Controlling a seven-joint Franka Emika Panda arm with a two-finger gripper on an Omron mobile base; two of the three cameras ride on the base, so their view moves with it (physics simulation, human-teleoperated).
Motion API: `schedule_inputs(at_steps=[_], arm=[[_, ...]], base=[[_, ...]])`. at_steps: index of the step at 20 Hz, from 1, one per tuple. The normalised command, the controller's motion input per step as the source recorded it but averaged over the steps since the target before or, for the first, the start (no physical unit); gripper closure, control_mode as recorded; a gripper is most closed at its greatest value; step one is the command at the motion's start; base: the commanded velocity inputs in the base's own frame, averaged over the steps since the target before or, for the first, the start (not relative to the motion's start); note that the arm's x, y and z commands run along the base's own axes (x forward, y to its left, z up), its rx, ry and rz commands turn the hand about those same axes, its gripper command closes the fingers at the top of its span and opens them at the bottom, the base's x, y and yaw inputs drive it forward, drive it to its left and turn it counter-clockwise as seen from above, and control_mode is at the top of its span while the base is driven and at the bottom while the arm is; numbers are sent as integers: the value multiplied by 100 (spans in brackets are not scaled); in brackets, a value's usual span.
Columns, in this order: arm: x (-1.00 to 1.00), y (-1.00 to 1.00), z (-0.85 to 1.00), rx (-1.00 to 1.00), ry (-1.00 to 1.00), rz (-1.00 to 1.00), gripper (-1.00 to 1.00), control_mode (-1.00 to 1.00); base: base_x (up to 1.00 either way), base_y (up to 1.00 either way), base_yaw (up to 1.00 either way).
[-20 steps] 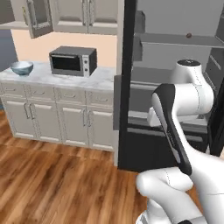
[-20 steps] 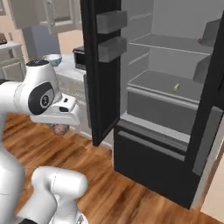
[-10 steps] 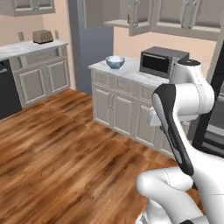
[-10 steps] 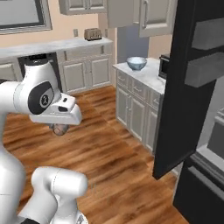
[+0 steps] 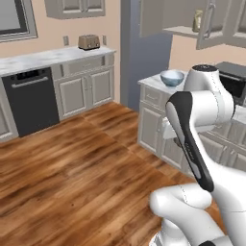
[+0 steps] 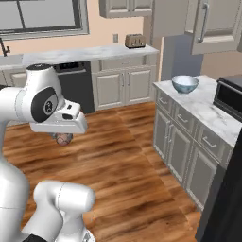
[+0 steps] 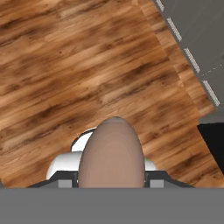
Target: Pick the egg and butter from the fridge and place them by the bowl for mixing.
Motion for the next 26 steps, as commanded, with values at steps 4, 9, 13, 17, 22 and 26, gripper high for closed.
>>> schedule_inputs(at_steps=[4,9,13,17,22,26], arm=[[0,0,0,0,0,0,100,100],[0,0,0,0,0,0,100,100],[0,0,0,0,0,0,100,100],[0,0,0,0,0,0,100,100],[0,0,0,0,0,0,100,100],[0,0,0,0,0,0,100,100]], base=[[100,40,-12],[100,70,-45],[87,77,-63],[71,79,-71],[61,73,-75],[66,69,-71]])
